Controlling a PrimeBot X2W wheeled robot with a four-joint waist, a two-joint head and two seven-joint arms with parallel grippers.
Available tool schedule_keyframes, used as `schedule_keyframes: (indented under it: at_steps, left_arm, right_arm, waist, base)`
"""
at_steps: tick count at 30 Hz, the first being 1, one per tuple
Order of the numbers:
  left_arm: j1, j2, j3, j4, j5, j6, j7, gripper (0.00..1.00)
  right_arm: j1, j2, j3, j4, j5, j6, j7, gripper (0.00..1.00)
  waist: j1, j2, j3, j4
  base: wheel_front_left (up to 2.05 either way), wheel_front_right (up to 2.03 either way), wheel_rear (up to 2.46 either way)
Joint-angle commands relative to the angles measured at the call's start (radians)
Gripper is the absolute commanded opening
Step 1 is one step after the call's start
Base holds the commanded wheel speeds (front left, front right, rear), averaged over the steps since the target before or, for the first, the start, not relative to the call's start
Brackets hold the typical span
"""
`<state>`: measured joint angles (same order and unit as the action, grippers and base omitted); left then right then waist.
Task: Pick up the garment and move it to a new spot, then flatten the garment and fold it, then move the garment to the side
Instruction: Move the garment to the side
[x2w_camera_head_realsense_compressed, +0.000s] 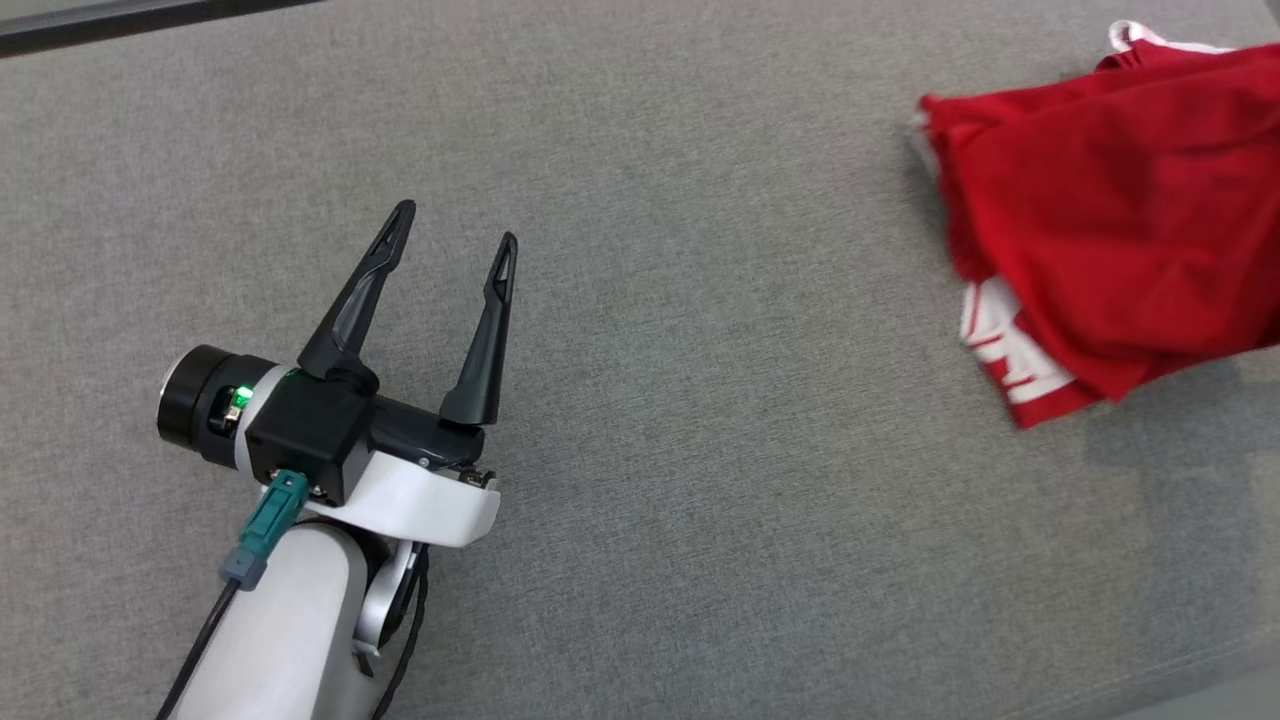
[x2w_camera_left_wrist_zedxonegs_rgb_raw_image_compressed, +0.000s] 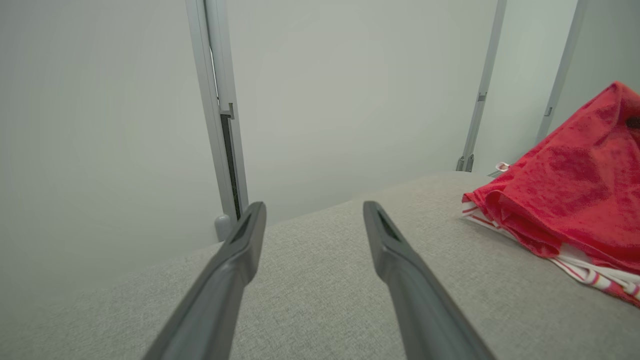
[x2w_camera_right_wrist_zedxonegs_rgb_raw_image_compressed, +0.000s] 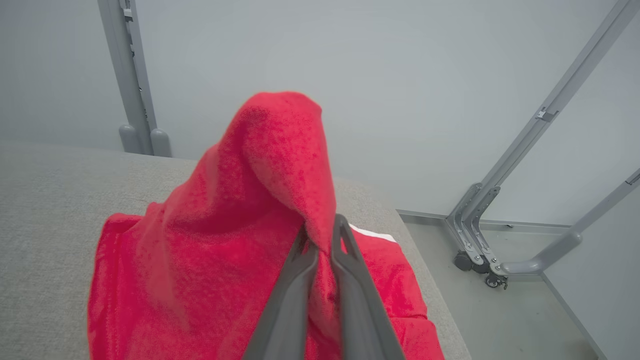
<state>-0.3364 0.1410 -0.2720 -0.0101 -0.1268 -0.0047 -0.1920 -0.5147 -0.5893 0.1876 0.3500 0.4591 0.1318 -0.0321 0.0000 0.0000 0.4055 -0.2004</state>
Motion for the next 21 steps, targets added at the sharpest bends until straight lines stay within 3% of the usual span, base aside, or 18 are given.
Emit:
schedule_keyframes:
  at_steps: [1, 9, 14, 18, 19, 20, 21]
  left_arm:
    - [-0.024, 0.006, -0.005, -0.004, 0.009, -0.004, 0.006, 1.0]
    - [-0.102, 0.012, -0.033, -0.035, 0.032, -0.021, 0.008, 1.0]
    - [-0.155, 0.012, -0.052, -0.07, 0.048, -0.027, 0.022, 1.0]
    - [-0.188, 0.006, -0.071, -0.094, 0.059, -0.032, 0.024, 1.0]
    - [-0.192, 0.004, -0.077, -0.098, 0.061, -0.033, 0.024, 1.0]
    - [-0.192, 0.003, -0.082, -0.102, 0.059, -0.034, 0.024, 1.0]
    - [-0.193, 0.002, -0.084, -0.104, 0.059, -0.034, 0.024, 1.0]
  right_arm:
    - [-0.036, -0.04, -0.034, 0.015, 0.011, -0.002, -0.017, 0.0]
    - [-0.09, -0.18, -0.222, 0.138, 0.078, -0.002, -0.043, 0.0]
    - [-0.136, -0.198, -0.247, 0.256, 0.123, -0.002, -0.06, 0.0]
    - [-0.188, -0.206, -0.274, 0.383, 0.095, -0.002, -0.12, 0.02]
    - [-0.202, -0.195, -0.284, 0.418, 0.089, -0.002, -0.14, 0.4]
    - [-0.205, -0.183, -0.284, 0.457, 0.072, -0.002, -0.152, 1.0]
    - [-0.22, -0.174, -0.289, 0.478, 0.064, -0.002, -0.173, 1.0]
  waist:
    - [0.0, 0.0, 0.045, 0.027]
    - [0.0, 0.0, 0.143, 0.08]
    - [0.0, 0.0, 0.201, 0.104]
    - [0.0, 0.0, 0.238, 0.119]
    - [0.0, 0.0, 0.243, 0.12]
    - [0.0, 0.0, 0.246, 0.12]
    - [0.0, 0.0, 0.248, 0.119]
  base:
    - [0.0, 0.0, 0.0]
    - [0.0, 0.0, 0.0]
    - [0.0, 0.0, 0.0]
    - [0.0, 0.0, 0.0]
    - [0.0, 0.0, 0.0]
    - [0.0, 0.0, 0.0]
    - [0.0, 0.0, 0.0]
